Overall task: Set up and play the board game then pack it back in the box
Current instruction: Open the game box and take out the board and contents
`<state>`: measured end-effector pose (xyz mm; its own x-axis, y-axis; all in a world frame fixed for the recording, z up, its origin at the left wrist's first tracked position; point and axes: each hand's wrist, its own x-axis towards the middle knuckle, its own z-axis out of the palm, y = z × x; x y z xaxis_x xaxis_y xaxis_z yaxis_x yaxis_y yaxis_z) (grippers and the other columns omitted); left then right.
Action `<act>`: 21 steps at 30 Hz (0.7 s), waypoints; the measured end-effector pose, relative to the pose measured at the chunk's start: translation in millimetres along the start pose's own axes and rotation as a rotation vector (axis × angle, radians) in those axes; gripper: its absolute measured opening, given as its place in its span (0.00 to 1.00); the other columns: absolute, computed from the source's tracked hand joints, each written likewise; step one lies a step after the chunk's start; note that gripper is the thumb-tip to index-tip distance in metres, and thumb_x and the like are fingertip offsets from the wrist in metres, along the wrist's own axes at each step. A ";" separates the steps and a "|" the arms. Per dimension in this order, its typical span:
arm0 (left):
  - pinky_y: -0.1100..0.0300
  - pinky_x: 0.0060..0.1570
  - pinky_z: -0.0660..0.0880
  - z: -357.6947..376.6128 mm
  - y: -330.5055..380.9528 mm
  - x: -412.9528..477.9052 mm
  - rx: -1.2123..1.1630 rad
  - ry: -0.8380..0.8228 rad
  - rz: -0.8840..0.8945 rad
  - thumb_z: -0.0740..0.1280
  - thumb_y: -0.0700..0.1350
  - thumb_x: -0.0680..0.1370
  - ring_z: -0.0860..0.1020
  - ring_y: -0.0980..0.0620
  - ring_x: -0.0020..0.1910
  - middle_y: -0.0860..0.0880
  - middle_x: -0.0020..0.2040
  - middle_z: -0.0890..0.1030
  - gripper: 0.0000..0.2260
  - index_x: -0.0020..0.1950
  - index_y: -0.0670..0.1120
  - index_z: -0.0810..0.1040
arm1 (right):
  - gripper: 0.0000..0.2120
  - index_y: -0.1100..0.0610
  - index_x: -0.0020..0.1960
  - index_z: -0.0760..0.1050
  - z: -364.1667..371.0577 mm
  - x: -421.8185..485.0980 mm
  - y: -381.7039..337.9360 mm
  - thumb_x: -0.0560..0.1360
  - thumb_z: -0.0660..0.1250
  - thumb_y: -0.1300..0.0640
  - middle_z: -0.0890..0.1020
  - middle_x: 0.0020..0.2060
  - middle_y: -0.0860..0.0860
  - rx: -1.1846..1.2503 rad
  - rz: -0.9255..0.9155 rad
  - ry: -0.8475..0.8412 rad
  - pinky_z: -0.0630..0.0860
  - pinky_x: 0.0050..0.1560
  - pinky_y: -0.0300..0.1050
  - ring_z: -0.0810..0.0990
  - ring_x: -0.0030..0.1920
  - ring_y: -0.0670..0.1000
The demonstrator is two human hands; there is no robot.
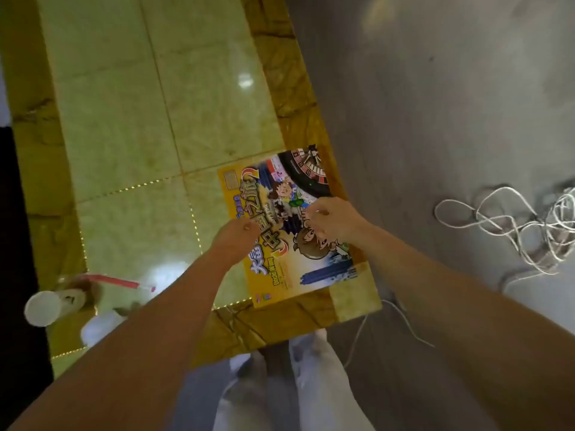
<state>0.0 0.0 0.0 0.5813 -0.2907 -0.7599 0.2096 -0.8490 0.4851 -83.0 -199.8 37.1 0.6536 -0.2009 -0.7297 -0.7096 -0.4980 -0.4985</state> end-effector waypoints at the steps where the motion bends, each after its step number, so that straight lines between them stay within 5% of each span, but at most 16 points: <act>1: 0.49 0.49 0.75 7.7 -5.8 5.3 -0.016 0.005 -0.040 0.61 0.48 0.80 0.78 0.43 0.46 0.40 0.48 0.80 0.12 0.53 0.42 0.79 | 0.14 0.66 0.58 0.76 2.8 7.6 9.5 0.81 0.56 0.59 0.81 0.48 0.62 -0.004 0.023 -0.010 0.76 0.52 0.50 0.79 0.46 0.57; 4: 0.50 0.49 0.73 25.7 -20.3 19.7 -0.107 0.034 -0.164 0.61 0.44 0.80 0.77 0.40 0.47 0.40 0.53 0.78 0.09 0.58 0.44 0.77 | 0.12 0.61 0.59 0.76 10.4 28.8 39.8 0.80 0.58 0.60 0.81 0.52 0.59 0.060 0.091 -0.008 0.77 0.55 0.50 0.80 0.50 0.56; 7: 0.46 0.59 0.72 42.6 -35.4 32.6 0.053 0.093 -0.266 0.62 0.45 0.79 0.73 0.35 0.59 0.35 0.62 0.72 0.18 0.67 0.41 0.71 | 0.13 0.55 0.63 0.73 19.6 45.2 67.1 0.79 0.62 0.59 0.79 0.54 0.55 0.199 0.161 0.047 0.78 0.57 0.51 0.81 0.51 0.54; 9: 0.45 0.63 0.70 52.8 -42.9 33.9 0.097 0.150 -0.279 0.64 0.45 0.77 0.69 0.36 0.63 0.37 0.65 0.67 0.23 0.70 0.42 0.66 | 0.13 0.54 0.64 0.71 28.0 51.6 83.1 0.80 0.62 0.57 0.78 0.53 0.55 0.249 0.215 0.106 0.78 0.52 0.48 0.80 0.49 0.53; 12: 0.42 0.61 0.72 65.7 -56.1 39.1 -0.156 0.176 -0.334 0.68 0.44 0.76 0.70 0.37 0.64 0.37 0.69 0.64 0.31 0.73 0.41 0.55 | 0.16 0.56 0.64 0.68 42.3 59.1 99.7 0.78 0.65 0.56 0.74 0.53 0.55 0.290 0.251 0.216 0.73 0.42 0.41 0.75 0.43 0.50; 16: 0.49 0.41 0.77 67.7 -63.3 50.6 -0.338 0.151 -0.392 0.65 0.43 0.77 0.77 0.42 0.46 0.36 0.52 0.78 0.09 0.55 0.42 0.71 | 0.23 0.55 0.62 0.66 57.2 71.4 114.2 0.75 0.68 0.45 0.67 0.52 0.51 0.223 0.340 0.215 0.69 0.53 0.49 0.68 0.53 0.52; 19: 0.56 0.40 0.75 65.2 -63.9 51.8 -0.435 0.162 -0.426 0.64 0.47 0.79 0.77 0.43 0.52 0.42 0.54 0.77 0.11 0.59 0.43 0.71 | 0.22 0.58 0.57 0.69 64.3 73.7 117.6 0.73 0.69 0.45 0.73 0.49 0.55 0.433 0.363 0.127 0.74 0.50 0.48 0.74 0.48 0.53; 21: 0.52 0.47 0.77 61.7 -67.8 52.2 -0.481 0.163 -0.449 0.65 0.50 0.78 0.78 0.43 0.54 0.43 0.57 0.79 0.15 0.61 0.43 0.73 | 0.25 0.59 0.60 0.70 66.3 75.0 122.1 0.72 0.71 0.45 0.76 0.54 0.58 0.486 0.370 0.127 0.76 0.56 0.51 0.77 0.54 0.57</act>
<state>-32.4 15.1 -99.3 0.4593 0.1462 -0.8762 0.7631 -0.5698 0.3049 -138.1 -219.8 -109.5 0.3467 -0.4000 -0.8484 -0.9142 0.0582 -0.4010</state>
